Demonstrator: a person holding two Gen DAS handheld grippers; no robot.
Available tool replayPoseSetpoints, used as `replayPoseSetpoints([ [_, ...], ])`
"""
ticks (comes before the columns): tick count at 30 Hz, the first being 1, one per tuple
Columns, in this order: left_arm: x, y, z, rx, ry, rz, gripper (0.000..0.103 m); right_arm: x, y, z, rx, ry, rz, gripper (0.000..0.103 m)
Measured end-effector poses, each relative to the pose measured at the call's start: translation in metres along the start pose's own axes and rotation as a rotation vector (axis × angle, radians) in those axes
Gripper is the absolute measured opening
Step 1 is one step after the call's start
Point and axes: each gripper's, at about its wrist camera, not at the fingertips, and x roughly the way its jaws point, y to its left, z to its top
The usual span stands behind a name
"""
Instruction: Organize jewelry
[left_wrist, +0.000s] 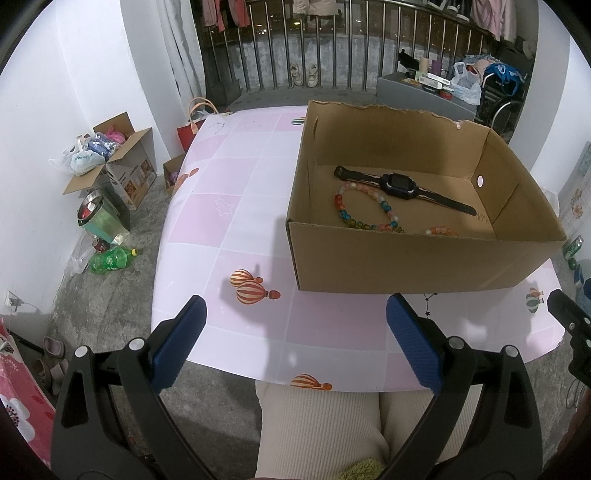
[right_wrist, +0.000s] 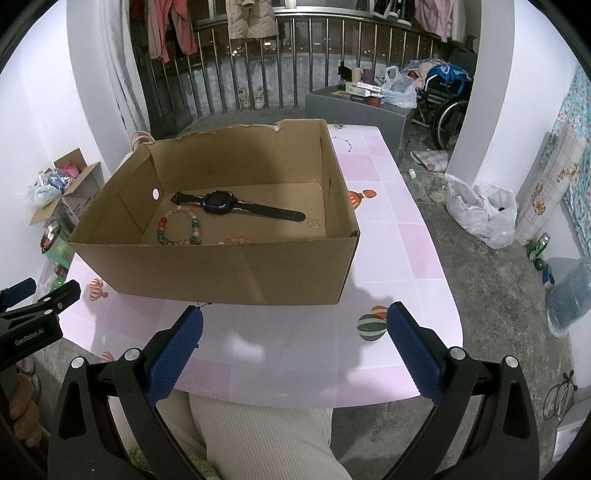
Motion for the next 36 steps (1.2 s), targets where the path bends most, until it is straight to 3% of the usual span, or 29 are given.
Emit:
replayPoseSetpoints([
  [36,-0.0001,-0.0016,0.0003,0.007,0.003,-0.003,0.094,-0.0017,0.0030,0.0009,-0.004,-0.002,-0.001,0.097],
])
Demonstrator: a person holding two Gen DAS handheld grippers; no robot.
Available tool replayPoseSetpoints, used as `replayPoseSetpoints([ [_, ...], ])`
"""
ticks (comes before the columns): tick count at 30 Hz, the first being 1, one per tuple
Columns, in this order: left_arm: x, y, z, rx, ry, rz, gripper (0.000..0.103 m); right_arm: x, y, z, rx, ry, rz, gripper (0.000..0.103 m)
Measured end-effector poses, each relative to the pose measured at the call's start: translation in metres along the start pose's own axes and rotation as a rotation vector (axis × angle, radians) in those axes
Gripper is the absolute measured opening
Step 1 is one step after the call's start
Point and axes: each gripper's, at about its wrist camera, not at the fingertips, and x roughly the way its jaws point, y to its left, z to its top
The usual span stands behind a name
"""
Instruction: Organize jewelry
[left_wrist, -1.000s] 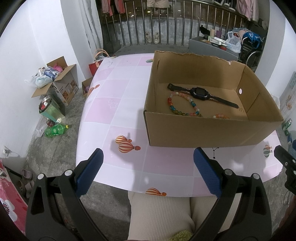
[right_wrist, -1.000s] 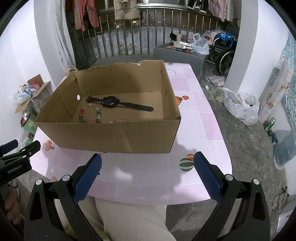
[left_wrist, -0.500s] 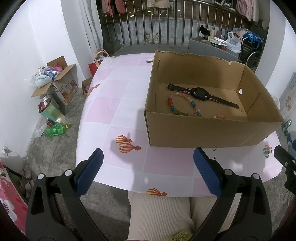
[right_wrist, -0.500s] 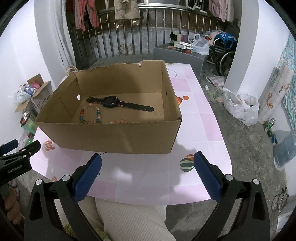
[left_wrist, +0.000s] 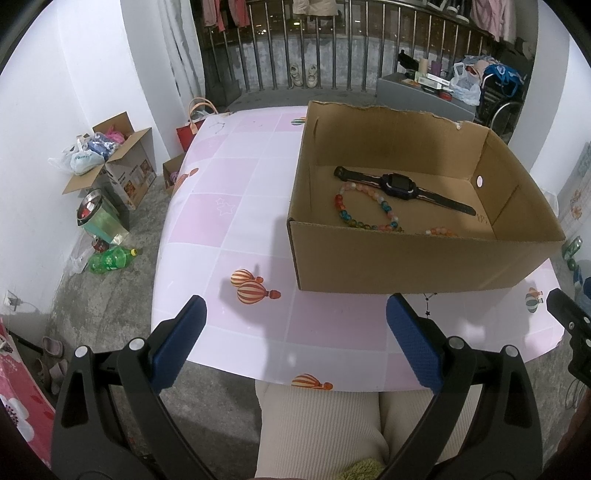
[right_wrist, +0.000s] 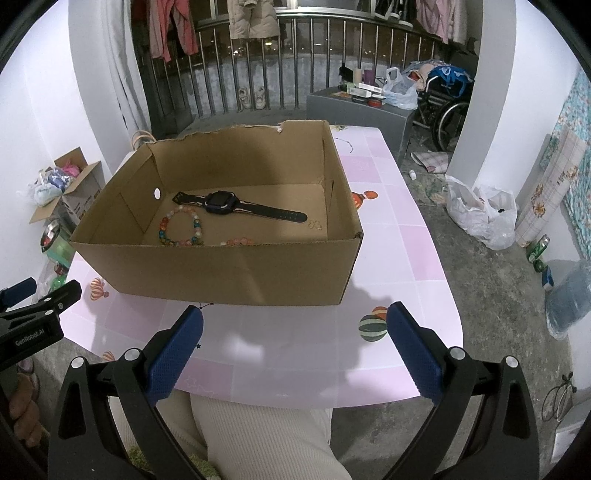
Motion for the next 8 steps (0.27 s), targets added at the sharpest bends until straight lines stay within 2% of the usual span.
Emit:
replayPoseSetpoints([
  [8,0.0001,0.0020,0.0013,-0.002,0.010,-0.009,0.094,0.0002,-0.0006,-0.0001,0.001,0.001,0.000,0.097],
])
